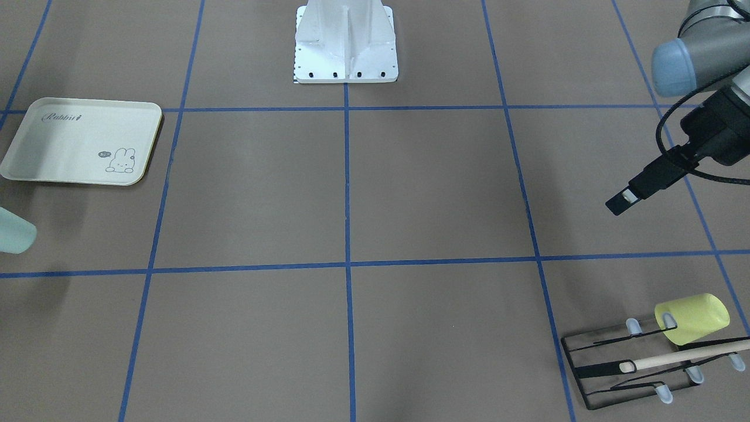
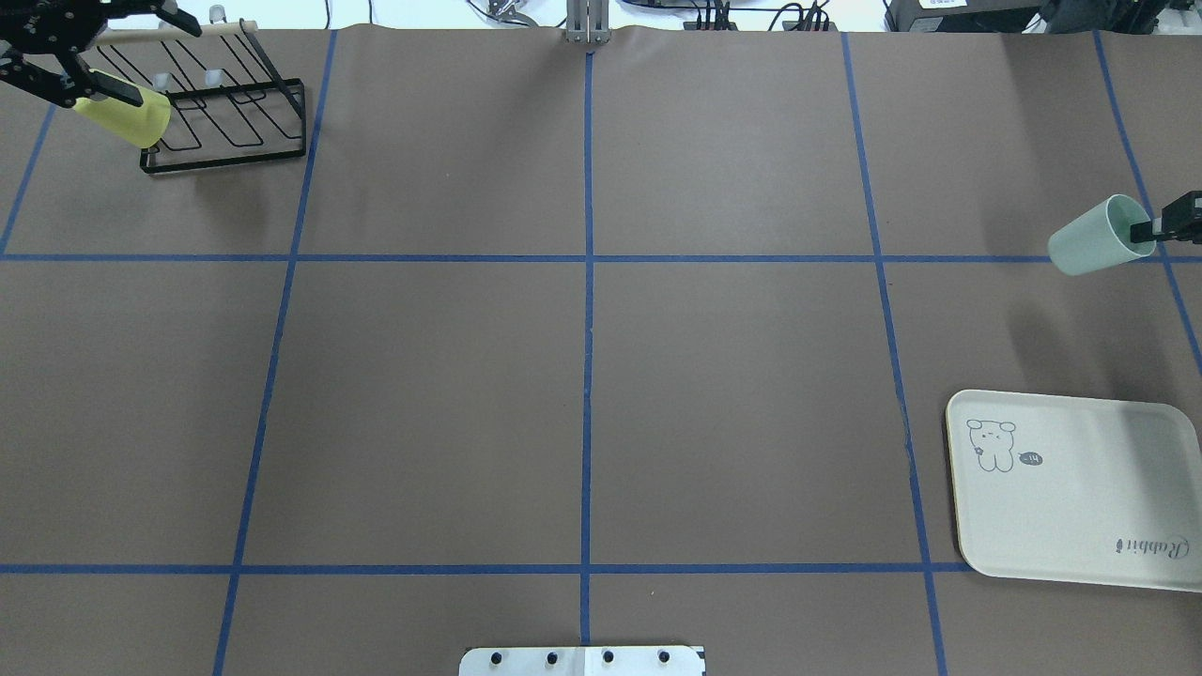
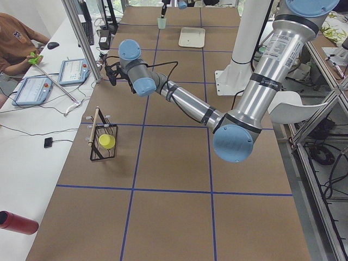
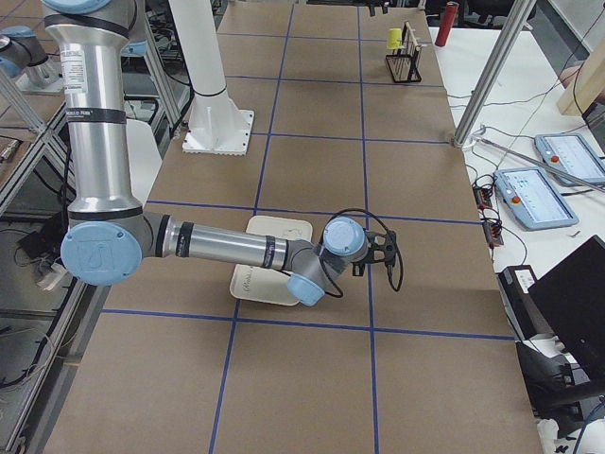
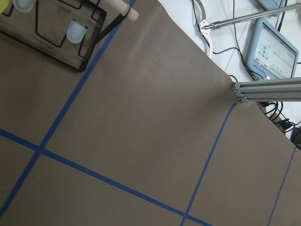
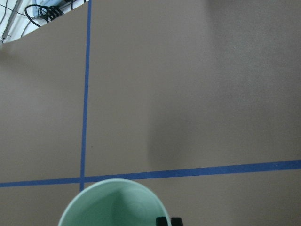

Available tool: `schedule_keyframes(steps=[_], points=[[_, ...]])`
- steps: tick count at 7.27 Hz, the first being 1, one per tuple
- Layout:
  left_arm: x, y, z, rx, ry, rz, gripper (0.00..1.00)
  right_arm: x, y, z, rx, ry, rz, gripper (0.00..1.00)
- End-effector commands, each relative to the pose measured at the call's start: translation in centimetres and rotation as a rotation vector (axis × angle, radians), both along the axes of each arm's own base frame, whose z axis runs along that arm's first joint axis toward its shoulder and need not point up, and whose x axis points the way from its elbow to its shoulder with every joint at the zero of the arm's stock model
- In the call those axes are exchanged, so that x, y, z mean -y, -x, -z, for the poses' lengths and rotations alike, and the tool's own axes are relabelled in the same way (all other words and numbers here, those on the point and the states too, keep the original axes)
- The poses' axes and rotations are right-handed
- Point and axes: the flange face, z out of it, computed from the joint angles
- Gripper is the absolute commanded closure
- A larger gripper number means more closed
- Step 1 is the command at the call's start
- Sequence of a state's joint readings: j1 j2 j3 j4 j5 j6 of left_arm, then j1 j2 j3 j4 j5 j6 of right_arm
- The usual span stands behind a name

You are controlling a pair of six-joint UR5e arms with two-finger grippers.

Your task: Left arm grabs green cup and hands to right arm on tray

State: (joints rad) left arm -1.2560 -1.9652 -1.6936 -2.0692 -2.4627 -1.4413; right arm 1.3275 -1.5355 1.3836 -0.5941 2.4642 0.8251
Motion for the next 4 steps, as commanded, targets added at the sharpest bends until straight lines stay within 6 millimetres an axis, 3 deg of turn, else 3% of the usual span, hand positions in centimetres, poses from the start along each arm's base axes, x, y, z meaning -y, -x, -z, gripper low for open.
schedule_keyframes(steps=[1,2,3,4], points=[[0.5,1.1,-1.7,0.15,-0.068,-0.006,0.0,0.7,1.1,4.1,-0.185,-0.031,0.156,1.0],[-0.1,1.8,-1.2,0.267,-0.123,-0.027,0.0,-2.1,1.2,7.4,-0.298,-0.025,0.237,1.0],[-1.2,2.4,-1.2,0.392,-0.152,-0.068,0.0,-6.4,0.3,7.9,-0.387,0.006,0.276,1.0],[-2.2,2.9,-1.6,0.453,-0.177,-0.133,0.0,-8.6,-0.2,7.4,-0.384,0.024,0.285,1.0]])
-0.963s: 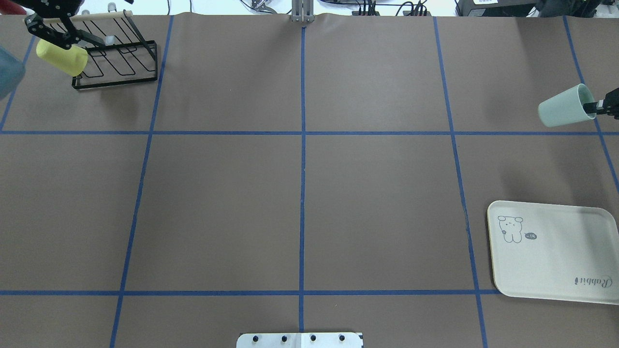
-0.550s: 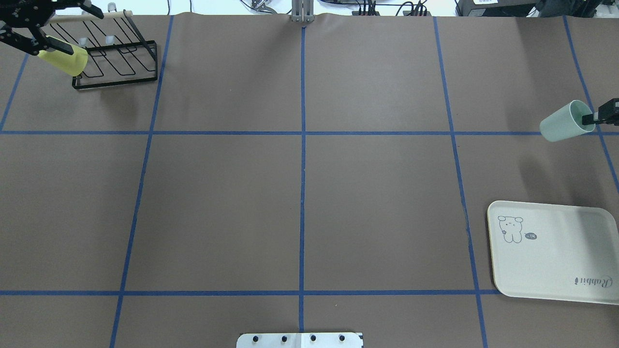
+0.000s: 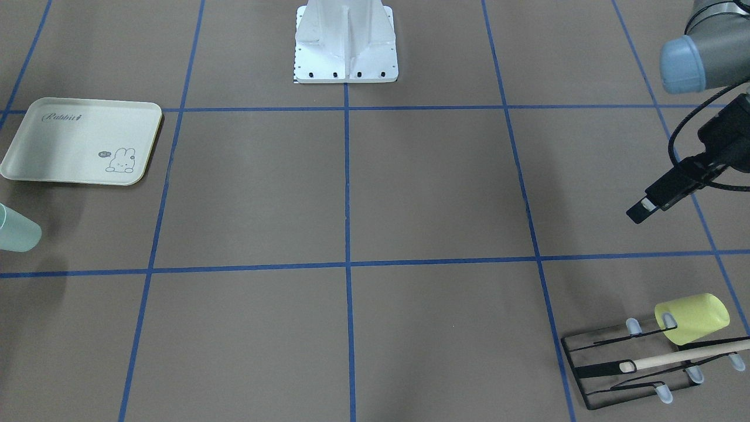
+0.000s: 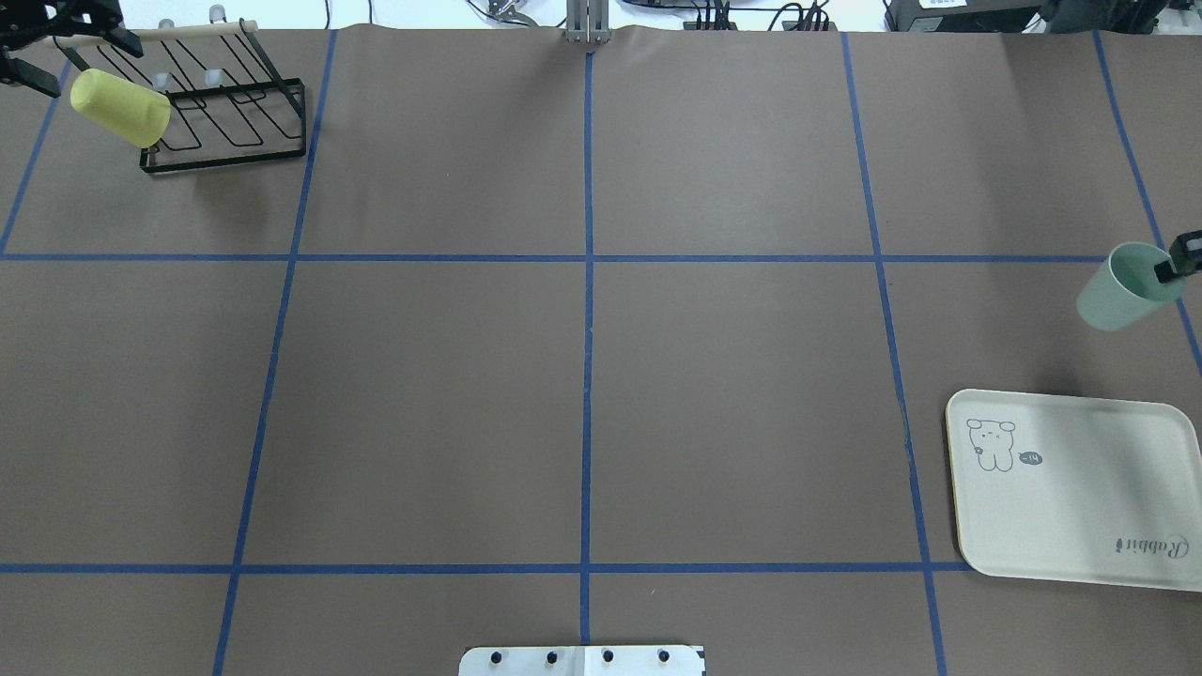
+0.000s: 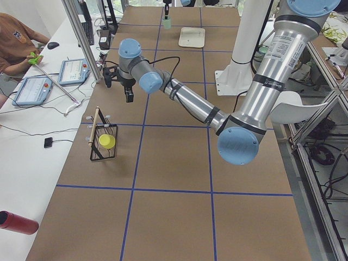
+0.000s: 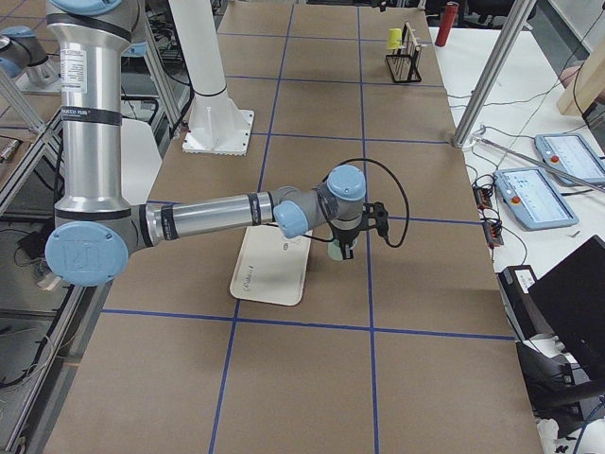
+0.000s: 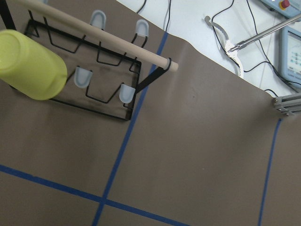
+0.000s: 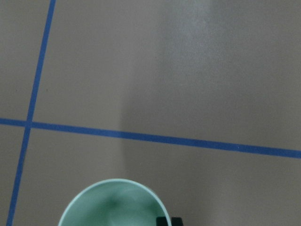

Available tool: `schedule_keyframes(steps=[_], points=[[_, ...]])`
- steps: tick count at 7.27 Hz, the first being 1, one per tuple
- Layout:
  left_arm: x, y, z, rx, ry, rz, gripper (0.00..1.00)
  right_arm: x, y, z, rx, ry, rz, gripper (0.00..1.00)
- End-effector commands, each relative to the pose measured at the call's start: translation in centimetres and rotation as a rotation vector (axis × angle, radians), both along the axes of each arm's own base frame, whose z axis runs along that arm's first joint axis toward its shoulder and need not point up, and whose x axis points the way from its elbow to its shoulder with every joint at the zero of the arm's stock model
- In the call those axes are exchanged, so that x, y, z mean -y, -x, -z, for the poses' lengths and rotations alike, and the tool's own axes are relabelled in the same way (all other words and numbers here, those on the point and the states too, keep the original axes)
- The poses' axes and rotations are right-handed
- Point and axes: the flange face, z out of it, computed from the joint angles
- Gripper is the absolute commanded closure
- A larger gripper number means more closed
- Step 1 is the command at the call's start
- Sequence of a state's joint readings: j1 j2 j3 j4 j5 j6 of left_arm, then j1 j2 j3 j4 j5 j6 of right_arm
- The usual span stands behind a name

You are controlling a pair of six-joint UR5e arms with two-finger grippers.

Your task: Left arm grabs green cup and hands to right arm on tray

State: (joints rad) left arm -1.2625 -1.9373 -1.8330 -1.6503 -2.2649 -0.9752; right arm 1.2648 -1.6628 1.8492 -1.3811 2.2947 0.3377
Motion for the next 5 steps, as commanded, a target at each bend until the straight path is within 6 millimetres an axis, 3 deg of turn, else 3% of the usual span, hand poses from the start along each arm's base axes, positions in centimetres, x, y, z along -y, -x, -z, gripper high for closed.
schedule_keyframes(steps=[1,3,5], points=[[-2.7,1.2,-2.1,0.144,-0.045,-0.124,0.0,-5.3,-0.1,-0.6,-0.055,0.042,0.063,1.0],[-5.2,1.6,-3.6,0.15,-0.055,-0.158,0.0,-9.1,1.1,-2.3,-0.019,0.0,0.111,1.0],[-5.5,1.6,-3.5,0.149,-0.059,-0.159,0.0,-12.3,3.6,-3.1,0.014,-0.062,0.206,1.0]])
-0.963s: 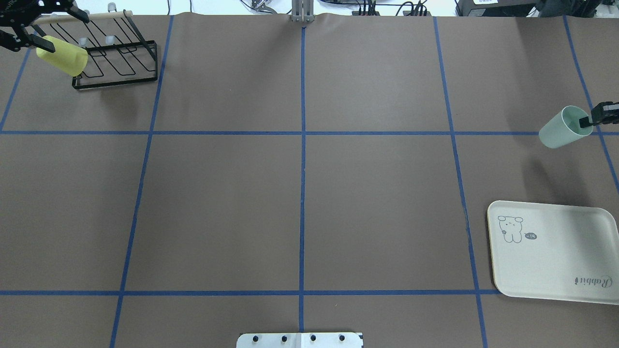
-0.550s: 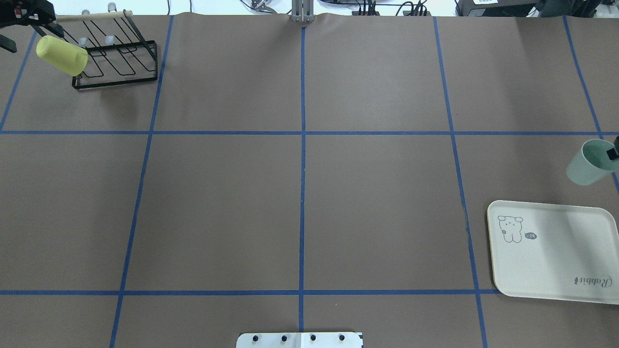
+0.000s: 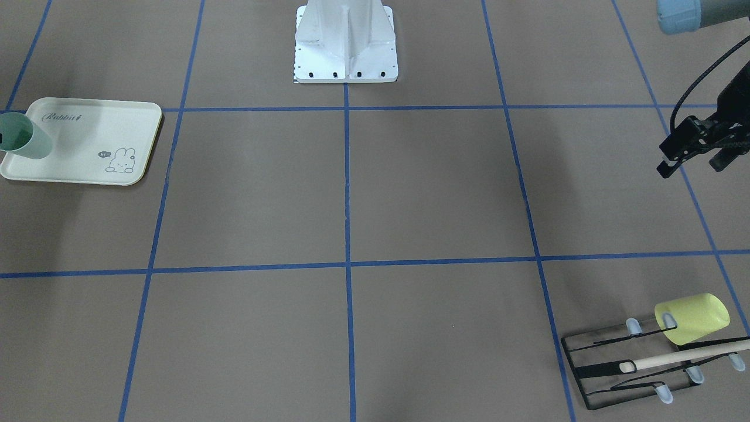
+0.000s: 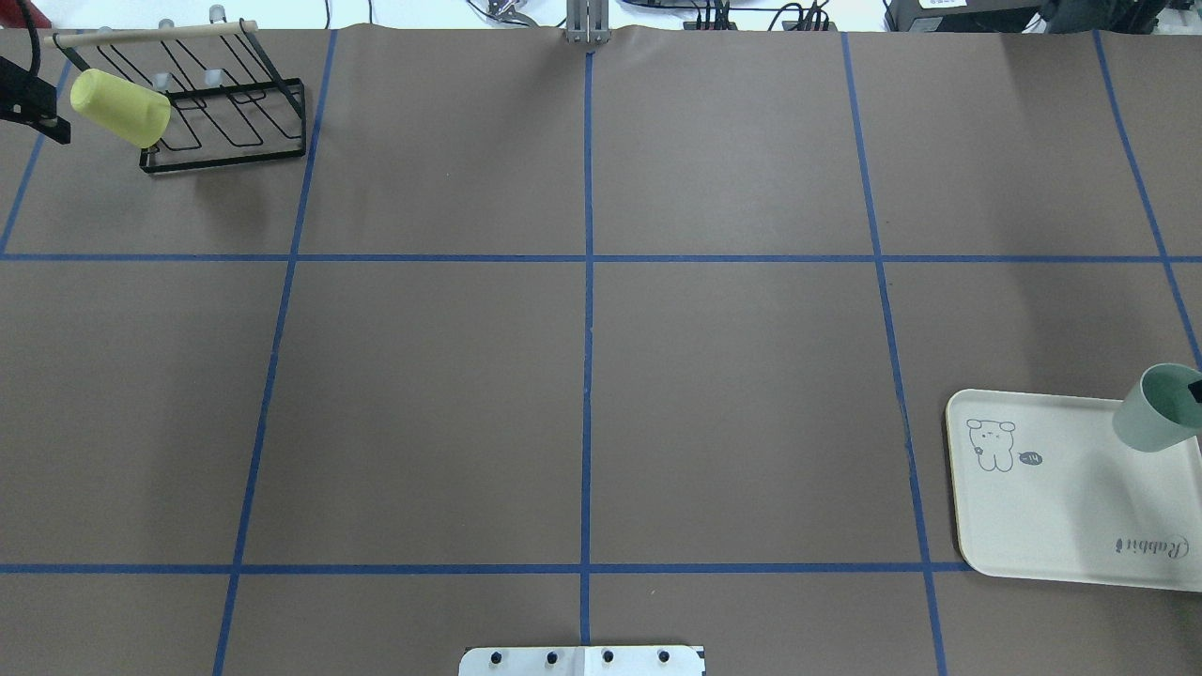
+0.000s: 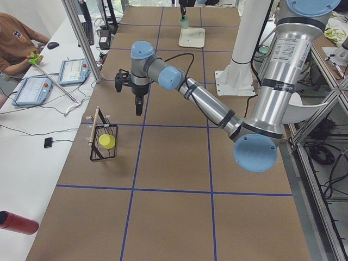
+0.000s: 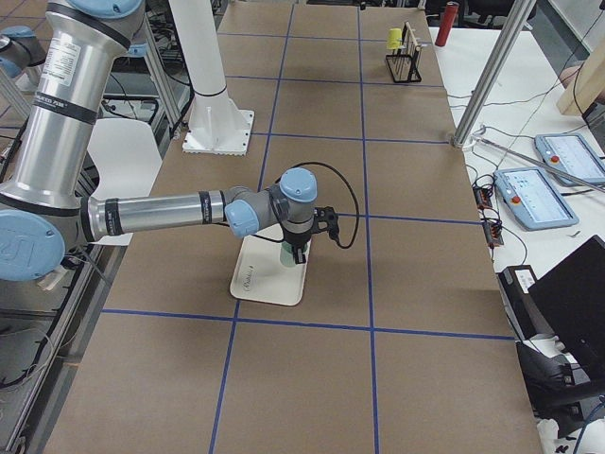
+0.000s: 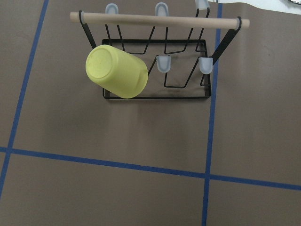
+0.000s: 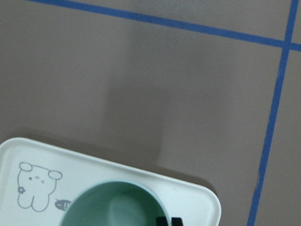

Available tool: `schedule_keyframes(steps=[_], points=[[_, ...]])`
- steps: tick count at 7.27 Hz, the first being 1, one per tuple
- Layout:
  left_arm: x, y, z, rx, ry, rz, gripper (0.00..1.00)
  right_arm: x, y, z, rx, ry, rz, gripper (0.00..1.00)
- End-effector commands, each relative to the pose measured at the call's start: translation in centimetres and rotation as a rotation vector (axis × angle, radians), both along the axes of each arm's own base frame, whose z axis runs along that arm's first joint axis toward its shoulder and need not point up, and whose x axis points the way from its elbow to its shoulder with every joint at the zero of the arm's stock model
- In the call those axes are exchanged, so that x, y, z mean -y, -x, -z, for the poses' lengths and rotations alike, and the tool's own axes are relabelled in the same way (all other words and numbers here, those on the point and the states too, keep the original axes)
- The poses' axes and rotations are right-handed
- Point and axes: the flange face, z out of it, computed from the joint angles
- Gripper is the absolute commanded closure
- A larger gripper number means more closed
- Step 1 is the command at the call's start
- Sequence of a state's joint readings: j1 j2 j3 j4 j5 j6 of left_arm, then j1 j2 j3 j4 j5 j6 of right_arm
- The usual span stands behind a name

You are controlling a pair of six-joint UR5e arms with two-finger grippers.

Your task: Left arm grabs green cup and hands to right arm on tray

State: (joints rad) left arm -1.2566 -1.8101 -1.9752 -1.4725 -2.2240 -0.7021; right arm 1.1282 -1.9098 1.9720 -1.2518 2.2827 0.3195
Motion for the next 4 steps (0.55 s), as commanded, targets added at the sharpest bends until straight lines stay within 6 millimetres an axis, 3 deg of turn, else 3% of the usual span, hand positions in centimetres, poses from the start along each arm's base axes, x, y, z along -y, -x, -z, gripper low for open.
schedule_keyframes(steps=[1,4], points=[[-0.4,0.0,0.1,0.0,-0.005,-0.005,0.0,-2.9,2.8,-0.5,0.031,-0.071,0.101,1.0],[-0.4,0.0,0.1,-0.001,-0.006,-0.005,0.0,-3.3,5.0,-0.4,0.001,-0.137,0.144,1.0]])
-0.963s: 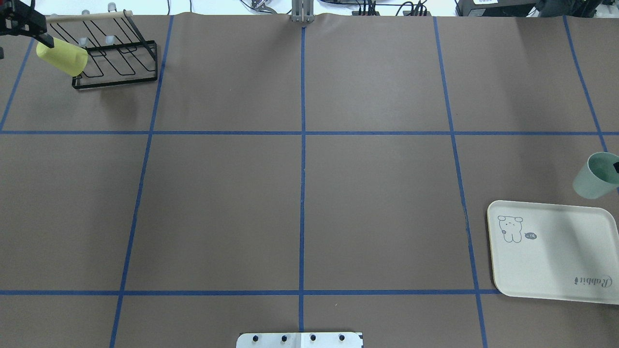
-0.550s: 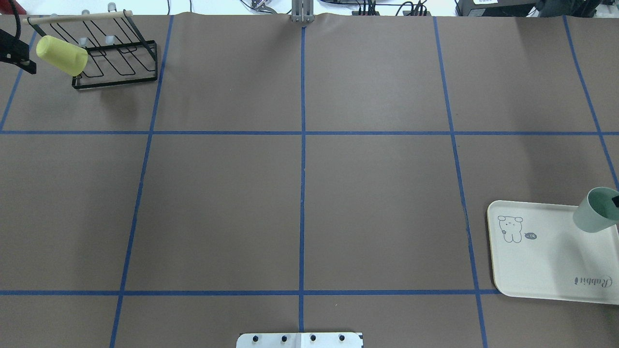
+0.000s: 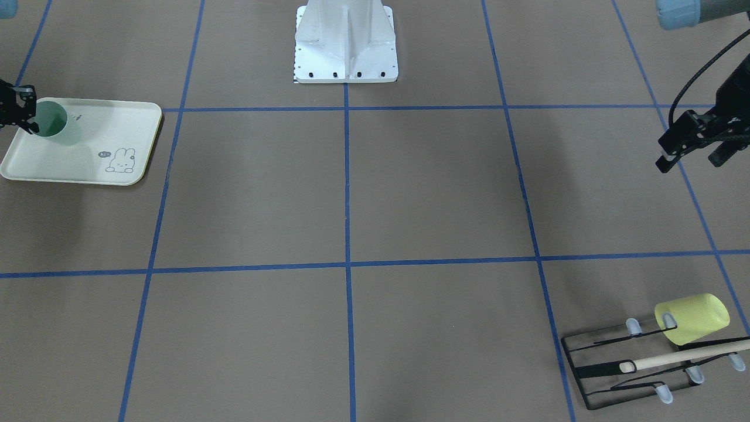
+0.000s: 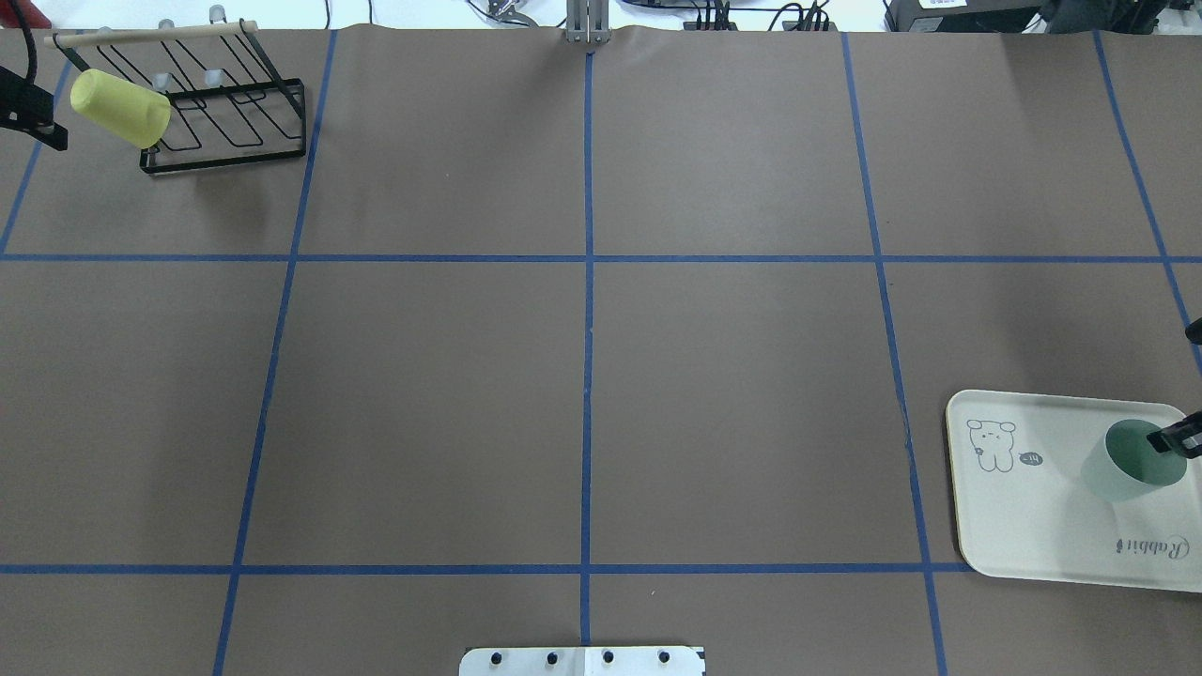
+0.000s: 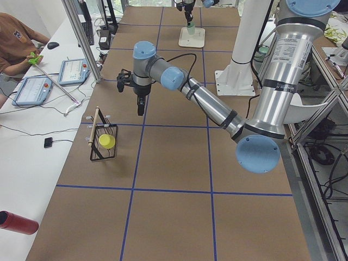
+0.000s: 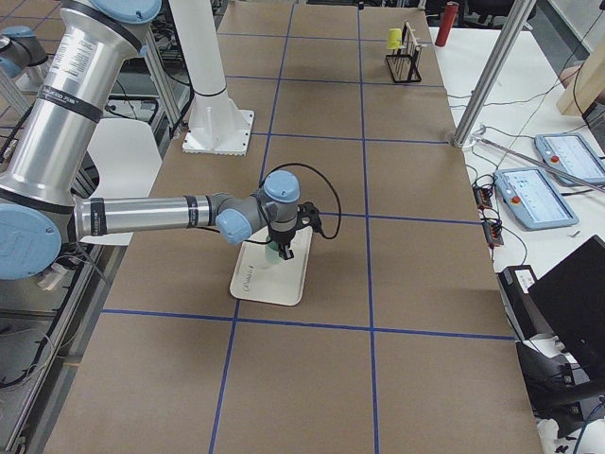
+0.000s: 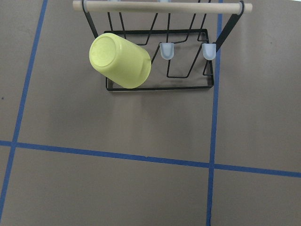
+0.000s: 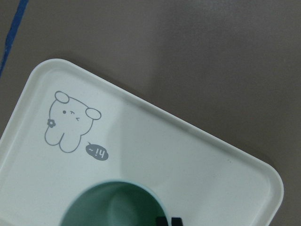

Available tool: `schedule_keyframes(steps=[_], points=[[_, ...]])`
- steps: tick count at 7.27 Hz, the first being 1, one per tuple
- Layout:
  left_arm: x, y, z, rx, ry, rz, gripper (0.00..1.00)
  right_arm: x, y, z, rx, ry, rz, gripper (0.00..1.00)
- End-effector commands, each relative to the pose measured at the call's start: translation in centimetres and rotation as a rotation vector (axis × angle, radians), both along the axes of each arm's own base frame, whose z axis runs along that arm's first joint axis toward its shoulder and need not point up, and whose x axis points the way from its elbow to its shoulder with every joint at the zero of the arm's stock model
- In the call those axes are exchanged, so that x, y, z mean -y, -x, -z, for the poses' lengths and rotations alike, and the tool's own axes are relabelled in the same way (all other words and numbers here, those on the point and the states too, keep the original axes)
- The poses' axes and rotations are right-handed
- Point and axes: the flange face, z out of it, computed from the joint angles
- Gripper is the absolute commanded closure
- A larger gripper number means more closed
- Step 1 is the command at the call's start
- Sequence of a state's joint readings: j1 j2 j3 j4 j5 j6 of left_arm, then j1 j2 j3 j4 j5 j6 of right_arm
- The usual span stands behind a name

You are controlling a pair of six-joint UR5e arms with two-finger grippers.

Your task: Left arm grabs green cup and hands to right arm on tray

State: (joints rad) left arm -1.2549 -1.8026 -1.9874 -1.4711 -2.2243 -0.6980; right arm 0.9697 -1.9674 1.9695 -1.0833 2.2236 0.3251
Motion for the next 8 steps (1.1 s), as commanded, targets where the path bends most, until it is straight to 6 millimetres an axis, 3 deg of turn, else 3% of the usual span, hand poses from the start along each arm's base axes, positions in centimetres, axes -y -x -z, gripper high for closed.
schedule_keyframes(steps=[1,6,8], points=[[-0.05,0.01,0.09,-0.001,-0.002,0.0,0.0,-0.15,0.75,-0.06,-0.009,-0.022,0.015,1.0],[-0.08,-0.15,0.09,-0.001,-0.002,-0.003,0.0,0.42,1.43,-0.41,-0.004,-0.021,0.024,1.0],[-0.11,-0.14,0.16,-0.001,-0.003,-0.003,0.0,0.61,1.68,-0.63,0.0,-0.019,0.027,0.71]])
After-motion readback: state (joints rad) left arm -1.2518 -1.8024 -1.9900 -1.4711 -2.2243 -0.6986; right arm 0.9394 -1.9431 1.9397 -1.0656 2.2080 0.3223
